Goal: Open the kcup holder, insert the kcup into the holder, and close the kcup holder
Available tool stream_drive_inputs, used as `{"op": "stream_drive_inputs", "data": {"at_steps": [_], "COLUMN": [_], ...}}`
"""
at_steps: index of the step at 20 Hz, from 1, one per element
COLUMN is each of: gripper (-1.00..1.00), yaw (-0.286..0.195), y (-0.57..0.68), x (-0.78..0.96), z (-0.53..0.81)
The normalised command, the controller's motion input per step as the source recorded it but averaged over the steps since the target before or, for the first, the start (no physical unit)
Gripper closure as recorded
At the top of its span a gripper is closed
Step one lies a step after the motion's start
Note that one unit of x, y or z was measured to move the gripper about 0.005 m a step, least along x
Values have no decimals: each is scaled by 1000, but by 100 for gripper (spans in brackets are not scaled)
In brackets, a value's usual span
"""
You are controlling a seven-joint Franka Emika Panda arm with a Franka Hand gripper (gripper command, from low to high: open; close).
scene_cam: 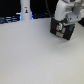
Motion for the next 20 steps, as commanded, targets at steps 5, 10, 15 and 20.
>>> {"op": "stream_drive_inputs", "data": {"at_steps": [5, 10, 15, 20], "gripper": [-100, -100, -100, -100], "yaw": [70, 66, 14, -11], "y": [513, 505, 381, 256], "x": [-716, -711, -104, 10], "z": [-15, -5, 653, 879]}}
